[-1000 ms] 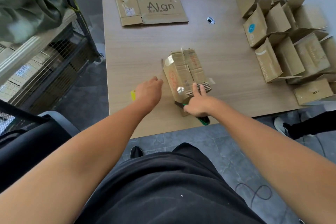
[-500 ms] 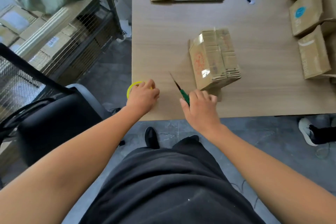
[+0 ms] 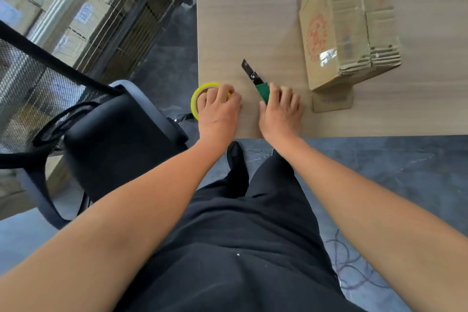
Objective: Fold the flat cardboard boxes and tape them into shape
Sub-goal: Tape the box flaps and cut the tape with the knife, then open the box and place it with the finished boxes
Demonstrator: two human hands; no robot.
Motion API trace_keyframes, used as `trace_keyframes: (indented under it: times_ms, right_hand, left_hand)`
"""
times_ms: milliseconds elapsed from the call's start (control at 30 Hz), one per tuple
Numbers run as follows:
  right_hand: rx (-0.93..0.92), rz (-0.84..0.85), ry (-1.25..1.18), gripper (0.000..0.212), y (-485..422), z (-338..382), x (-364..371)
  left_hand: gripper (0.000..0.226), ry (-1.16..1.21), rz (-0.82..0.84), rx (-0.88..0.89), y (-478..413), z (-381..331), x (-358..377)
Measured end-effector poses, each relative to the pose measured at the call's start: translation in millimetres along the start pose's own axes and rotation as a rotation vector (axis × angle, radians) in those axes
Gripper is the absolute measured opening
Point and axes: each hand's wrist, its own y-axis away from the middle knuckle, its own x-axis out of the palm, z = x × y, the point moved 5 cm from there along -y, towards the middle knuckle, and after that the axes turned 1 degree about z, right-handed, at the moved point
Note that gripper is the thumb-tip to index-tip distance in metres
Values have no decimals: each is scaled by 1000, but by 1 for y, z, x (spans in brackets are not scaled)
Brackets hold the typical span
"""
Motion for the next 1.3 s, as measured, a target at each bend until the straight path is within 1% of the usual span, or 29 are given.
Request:
trace_keyframes:
  times_ms: [67,100,133,233,367,433,533,700,767,833,967,1067,1200,1267,1300]
  right_hand:
    - [24,43,-30,58,0,2,2]
    - [22,58,-61,59,1,3,0]
    - [3,63,-104,59,2,4,-5]
    - [-143,-3,-209,56,10,8,-38]
    - [-298,-118,-278,51,19,-3,-101]
    - [-319,-151,-270,52,14,-13,-132]
    - [-296,-175,-285,55,-7,-32,-171]
    - [-268,-244,-270,50,-69,-78,-216]
    - [-277,-196,-269,50,-99,-97,-220]
    - [-305,-97,-286,51,-125,-112,-216]
    - [-405,68,-381,50,-164,-122,-204]
    - [-465,97,-463,47,-182,-124,-199]
    - [-422,153,-709,51,-190,-130,-186]
    - [-385,248,-874,52,-192,-133,-172]
    - [-339,317,-983,52,-193,-135,-165]
  left_hand:
    - [62,32,135,-118,-1,3,6]
    - [70,48,169,-168,-3,5,5]
    - [71,55,188,-209,-5,7,3]
    - [69,79,235,-272,-9,9,-7]
    - [62,119,246,-180,-17,-4,-29]
    - [58,166,219,-119,-29,-15,-39]
    - [53,246,128,-29,-63,-45,-57]
    - [48,367,30,122,-136,-123,-76]
    - [48,391,39,182,-165,-153,-73]
    - [49,369,98,223,-192,-177,-63]
    - [45,300,220,236,-228,-197,-38]
    - [36,391,214,138,-240,-193,-30]
    - [33,552,121,-18,-239,-191,-24]
    - [30,692,82,-131,-232,-189,-19]
    - [27,796,77,-222,-229,-187,-15]
